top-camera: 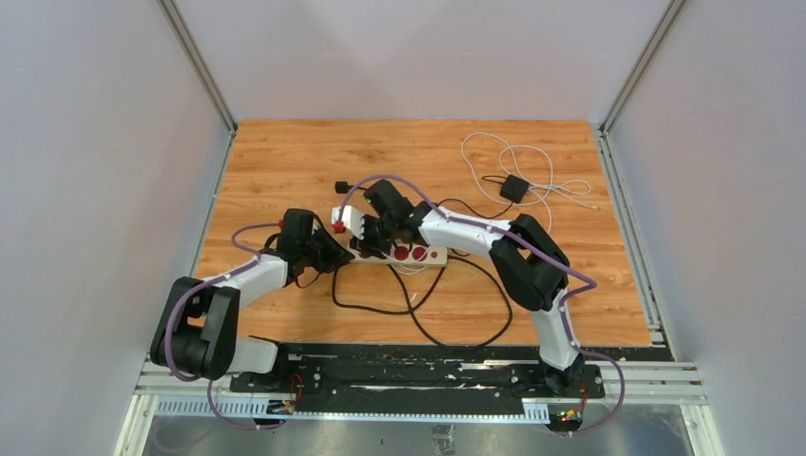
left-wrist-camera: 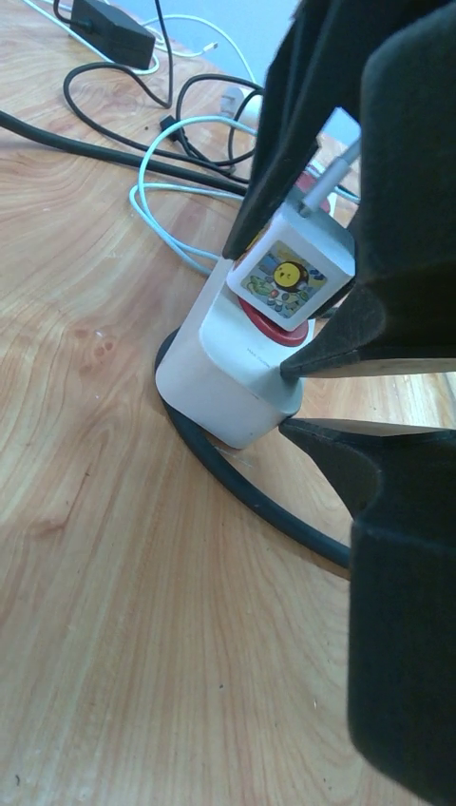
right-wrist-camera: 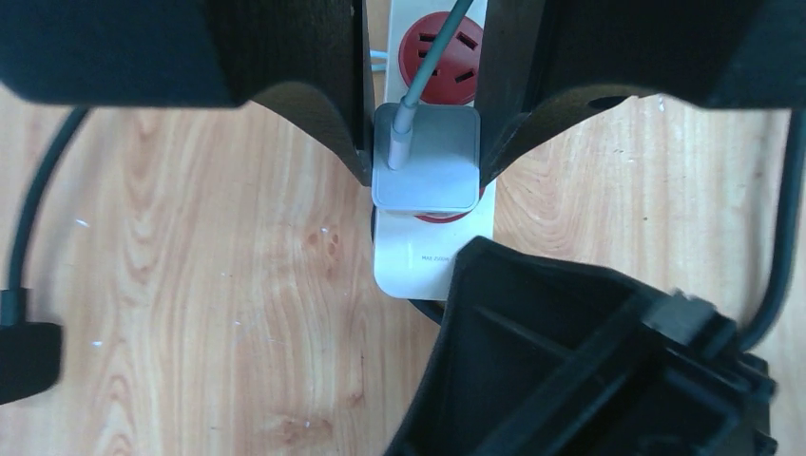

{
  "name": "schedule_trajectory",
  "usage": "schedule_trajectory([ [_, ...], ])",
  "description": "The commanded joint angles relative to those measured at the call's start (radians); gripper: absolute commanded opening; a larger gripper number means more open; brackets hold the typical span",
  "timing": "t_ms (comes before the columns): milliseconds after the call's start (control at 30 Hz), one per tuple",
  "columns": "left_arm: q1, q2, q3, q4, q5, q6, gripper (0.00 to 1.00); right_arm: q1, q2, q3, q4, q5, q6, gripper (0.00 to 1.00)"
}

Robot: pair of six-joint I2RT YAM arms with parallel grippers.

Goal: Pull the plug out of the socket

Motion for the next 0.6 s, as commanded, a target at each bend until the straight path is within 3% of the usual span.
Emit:
schedule_trajectory([
  [0, -0.006, 0.083, 0.022, -0.042, -0.098, 0.042, 0.23, -0.060, 0.116, 0.038, -0.169, -0.560, 0.173, 0.00],
  [133, -0.006, 0.155, 0.055, -0.028, -0.070, 0.049, 0.23, -0.114, 0.186, 0.099, -0.168, -0.800, 0.256, 0.00],
  [300, -0.007, 0.236, 0.076, -0.043, -0.056, 0.060, 0.22, -0.117, 0.185, 0.103, -0.151, -0.832, 0.270, 0.00],
  [567, -0.006, 0.313, 0.116, -0.049, -0.020, 0.061, 0.22, 0.009, 0.132, 0.019, -0.185, -0.247, 0.028, 0.00],
])
